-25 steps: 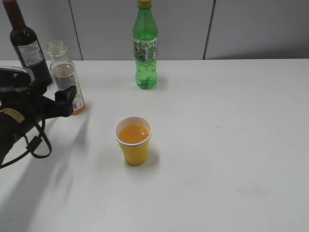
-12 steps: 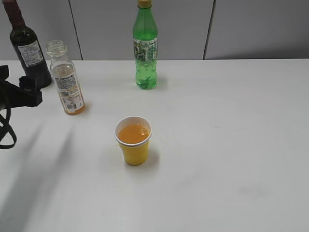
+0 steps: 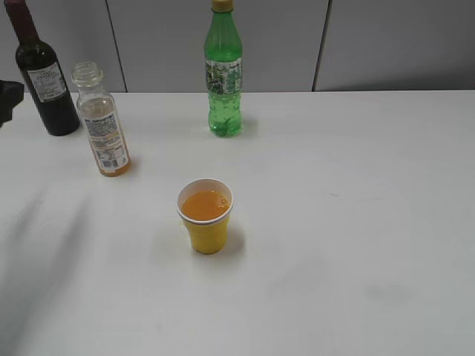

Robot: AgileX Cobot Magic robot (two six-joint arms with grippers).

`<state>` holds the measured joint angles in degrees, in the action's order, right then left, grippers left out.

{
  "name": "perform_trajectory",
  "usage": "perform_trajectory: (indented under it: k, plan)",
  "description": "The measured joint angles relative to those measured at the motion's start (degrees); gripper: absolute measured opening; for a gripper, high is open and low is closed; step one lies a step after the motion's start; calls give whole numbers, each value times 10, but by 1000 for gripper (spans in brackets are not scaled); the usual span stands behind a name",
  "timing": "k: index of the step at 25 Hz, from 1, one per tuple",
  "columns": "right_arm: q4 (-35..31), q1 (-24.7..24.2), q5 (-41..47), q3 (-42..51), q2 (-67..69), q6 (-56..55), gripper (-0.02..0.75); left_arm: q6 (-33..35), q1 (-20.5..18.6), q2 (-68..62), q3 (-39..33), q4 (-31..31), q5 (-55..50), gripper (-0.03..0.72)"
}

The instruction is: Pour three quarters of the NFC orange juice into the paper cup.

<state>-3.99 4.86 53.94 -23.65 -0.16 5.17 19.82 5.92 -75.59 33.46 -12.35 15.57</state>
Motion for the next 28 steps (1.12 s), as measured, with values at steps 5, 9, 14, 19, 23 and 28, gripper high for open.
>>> perform_trajectory:
  k: [5, 9, 14, 19, 23, 28]
  plan:
    - [0, 0, 0, 0, 0, 0, 592, 0, -25, 30, 87, 10, -184, 609]
    - [0, 0, 0, 0, 0, 0, 592, 0, -31, 44, 156, 13, -328, 604]
    - [0, 0, 0, 0, 0, 0, 592, -48, -31, 75, 213, 37, -480, 594]
    - [0, 0, 0, 0, 0, 0, 592, -103, -31, 130, 223, 62, -597, 592]
    - [0, 0, 0, 0, 0, 0, 592, -113, -31, 196, 220, 73, -659, 592]
    - [0, 0, 0, 0, 0, 0, 592, -126, -31, 303, 184, 76, -675, 591]
